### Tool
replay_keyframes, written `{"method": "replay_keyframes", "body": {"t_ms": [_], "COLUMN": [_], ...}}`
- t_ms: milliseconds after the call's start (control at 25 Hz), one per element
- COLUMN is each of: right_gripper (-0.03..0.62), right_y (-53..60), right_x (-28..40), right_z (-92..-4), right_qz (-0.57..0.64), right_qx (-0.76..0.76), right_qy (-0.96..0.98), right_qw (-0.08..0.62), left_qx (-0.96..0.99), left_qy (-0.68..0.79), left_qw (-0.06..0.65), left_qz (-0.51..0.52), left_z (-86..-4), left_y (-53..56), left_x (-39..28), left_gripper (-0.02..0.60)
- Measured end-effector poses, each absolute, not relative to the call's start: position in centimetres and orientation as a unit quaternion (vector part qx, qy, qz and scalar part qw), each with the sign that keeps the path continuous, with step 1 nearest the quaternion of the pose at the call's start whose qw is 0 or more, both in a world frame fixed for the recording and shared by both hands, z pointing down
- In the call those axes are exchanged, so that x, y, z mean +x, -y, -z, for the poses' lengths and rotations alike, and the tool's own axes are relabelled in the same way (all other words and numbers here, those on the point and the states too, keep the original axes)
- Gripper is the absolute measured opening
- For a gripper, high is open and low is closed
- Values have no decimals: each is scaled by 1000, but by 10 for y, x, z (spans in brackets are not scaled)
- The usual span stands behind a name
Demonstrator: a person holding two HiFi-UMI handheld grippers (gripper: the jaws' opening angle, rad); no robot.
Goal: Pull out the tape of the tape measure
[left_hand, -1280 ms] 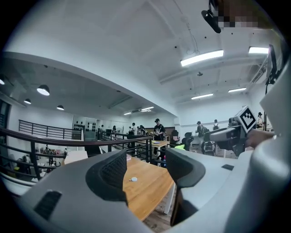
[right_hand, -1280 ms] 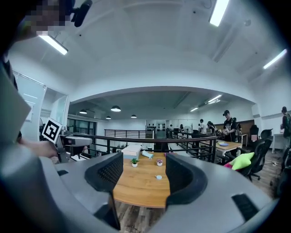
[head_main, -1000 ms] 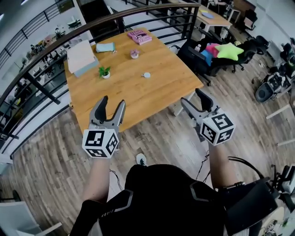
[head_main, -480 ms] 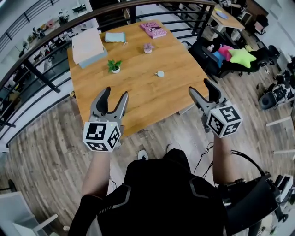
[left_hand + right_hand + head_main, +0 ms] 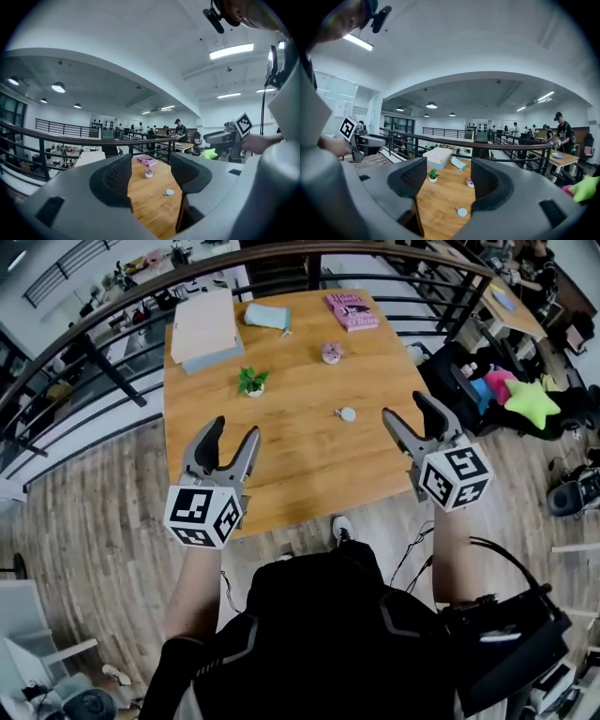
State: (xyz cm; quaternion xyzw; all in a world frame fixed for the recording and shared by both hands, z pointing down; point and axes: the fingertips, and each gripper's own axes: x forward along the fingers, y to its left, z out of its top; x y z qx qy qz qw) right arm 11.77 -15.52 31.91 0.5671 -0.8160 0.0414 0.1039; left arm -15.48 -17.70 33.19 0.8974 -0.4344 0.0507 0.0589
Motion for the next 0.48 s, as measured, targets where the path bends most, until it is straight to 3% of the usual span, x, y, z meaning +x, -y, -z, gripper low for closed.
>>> {"method": "replay_keyframes", "body": {"t_ms": [480], "right_gripper": [298], "right_y": [249], "right_x": [149], "right_z": [-354], "right_qz": [-52], "right_qx": [463], "right_qy": [876], "right_qw": [124], "left_qx": [856], "left_qy": [504], "left_qw": [90], "left_qz": [-66], "left_z": [-357], "left_y": [221], "left_x": [-112], "left_gripper": [268]}}
